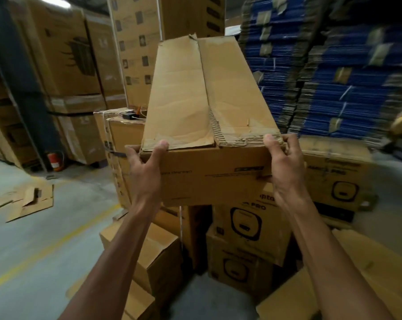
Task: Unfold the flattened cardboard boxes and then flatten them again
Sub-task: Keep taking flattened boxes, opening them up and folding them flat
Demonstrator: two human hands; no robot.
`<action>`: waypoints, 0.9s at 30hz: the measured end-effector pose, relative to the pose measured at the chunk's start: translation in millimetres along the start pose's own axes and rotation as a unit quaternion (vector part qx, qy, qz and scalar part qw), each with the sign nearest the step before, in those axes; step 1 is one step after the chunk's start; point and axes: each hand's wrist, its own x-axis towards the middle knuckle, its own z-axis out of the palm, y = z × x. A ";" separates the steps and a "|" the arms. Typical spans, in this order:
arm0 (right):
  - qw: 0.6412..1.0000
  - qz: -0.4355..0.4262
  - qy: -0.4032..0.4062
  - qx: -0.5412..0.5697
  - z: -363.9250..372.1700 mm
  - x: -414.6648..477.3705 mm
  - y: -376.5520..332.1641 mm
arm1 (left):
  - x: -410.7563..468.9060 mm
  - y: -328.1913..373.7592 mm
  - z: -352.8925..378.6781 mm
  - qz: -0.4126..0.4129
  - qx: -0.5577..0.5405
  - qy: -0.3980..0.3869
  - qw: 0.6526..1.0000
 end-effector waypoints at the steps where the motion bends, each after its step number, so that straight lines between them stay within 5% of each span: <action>1: 1.000 -0.002 0.015 -0.004 -11.3 1.3 -0.6 | -1.0 -1.6 11.6 -0.005 -0.011 -0.017 1.000; 13: 0.989 0.010 0.142 -0.049 -99.6 32.4 26.3 | -1.8 -43.1 129.1 -0.050 -0.033 -0.156 0.986; 27: 0.965 0.102 0.210 -0.123 -36.0 149.4 143.8 | 146.2 -175.5 208.2 -0.090 -0.009 -0.209 0.974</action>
